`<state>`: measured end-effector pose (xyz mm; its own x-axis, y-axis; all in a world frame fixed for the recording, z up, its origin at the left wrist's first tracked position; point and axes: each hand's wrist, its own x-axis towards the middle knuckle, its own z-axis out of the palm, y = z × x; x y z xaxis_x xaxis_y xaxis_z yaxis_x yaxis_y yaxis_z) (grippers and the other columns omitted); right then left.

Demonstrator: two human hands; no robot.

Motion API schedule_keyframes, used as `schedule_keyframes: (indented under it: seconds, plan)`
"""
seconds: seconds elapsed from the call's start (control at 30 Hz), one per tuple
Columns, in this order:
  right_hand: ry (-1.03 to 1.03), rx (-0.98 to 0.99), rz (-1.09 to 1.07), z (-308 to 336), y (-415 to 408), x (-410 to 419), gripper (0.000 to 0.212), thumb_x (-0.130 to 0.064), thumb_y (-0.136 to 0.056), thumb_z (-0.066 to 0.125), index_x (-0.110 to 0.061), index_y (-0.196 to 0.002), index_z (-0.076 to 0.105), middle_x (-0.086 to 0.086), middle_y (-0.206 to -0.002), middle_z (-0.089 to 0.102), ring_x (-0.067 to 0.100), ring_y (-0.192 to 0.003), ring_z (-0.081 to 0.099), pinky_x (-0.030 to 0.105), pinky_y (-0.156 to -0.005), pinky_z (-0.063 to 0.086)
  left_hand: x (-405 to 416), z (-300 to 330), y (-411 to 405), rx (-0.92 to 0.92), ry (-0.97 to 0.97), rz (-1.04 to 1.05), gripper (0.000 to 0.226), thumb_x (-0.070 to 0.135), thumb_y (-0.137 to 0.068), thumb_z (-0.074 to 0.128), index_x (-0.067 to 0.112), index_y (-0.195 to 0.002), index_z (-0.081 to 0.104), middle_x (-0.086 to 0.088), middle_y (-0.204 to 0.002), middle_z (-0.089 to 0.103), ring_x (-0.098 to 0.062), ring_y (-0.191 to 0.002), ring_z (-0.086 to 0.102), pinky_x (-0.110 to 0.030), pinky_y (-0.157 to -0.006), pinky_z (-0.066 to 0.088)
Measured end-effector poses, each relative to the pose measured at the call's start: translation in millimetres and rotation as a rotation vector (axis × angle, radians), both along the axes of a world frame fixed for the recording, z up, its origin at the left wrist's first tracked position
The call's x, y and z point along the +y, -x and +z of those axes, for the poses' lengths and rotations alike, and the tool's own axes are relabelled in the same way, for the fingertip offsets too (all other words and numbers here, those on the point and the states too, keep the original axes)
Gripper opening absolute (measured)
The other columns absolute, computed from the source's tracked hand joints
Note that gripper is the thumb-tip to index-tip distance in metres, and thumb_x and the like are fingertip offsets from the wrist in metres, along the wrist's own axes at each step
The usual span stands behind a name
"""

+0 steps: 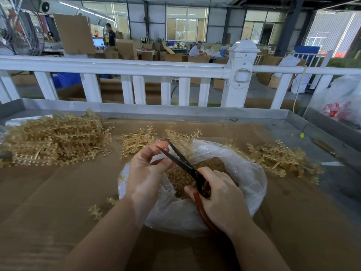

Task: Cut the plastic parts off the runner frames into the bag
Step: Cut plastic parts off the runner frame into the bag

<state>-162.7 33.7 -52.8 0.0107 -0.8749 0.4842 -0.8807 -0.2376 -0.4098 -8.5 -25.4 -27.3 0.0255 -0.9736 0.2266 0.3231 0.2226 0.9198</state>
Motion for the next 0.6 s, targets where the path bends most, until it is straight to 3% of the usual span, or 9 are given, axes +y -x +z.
schedule_keyframes:
  seconds: [0.13, 0.4, 0.6]
  plan:
    - [0.008, -0.010, 0.016, 1.7, 0.0, 0.1, 0.037, -0.058, -0.084, 0.053, -0.031, -0.108, 0.057, -0.018, -0.086, 0.052, 0.006, -0.085, 0.049, 0.020, -0.072, 0.042, 0.0, 0.0, 0.7, -0.016, 0.019, -0.012, 0.047, -0.022, -0.077, 0.058, 0.022, -0.067, 0.070, 0.007, -0.076, 0.072, -0.011, -0.073, 0.069, -0.019, -0.064, 0.054]
    - [0.002, -0.029, 0.074, 5.0, 1.8, -0.4, 0.036, -0.056, -0.085, 0.052, -0.027, -0.103, 0.058, -0.014, -0.085, 0.058, 0.005, -0.082, 0.051, 0.021, -0.072, 0.043, 2.4, 2.6, 0.4, -0.081, 0.023, -0.032, 0.029, -0.019, -0.079, 0.060, 0.011, -0.079, 0.058, 0.000, -0.075, 0.072, -0.016, -0.075, 0.070, -0.019, -0.066, 0.054]
    - [0.017, -0.031, 0.077, 4.8, 1.9, -1.5, 0.030, -0.055, -0.084, 0.057, -0.027, -0.094, 0.057, -0.014, -0.074, 0.053, 0.004, -0.069, 0.049, 0.015, -0.062, 0.038, 5.0, 5.0, -0.2, -0.059, 0.017, -0.027, 0.023, -0.018, -0.079, 0.059, 0.003, -0.085, 0.054, -0.010, -0.084, 0.068, -0.014, -0.075, 0.070, -0.017, -0.065, 0.053]
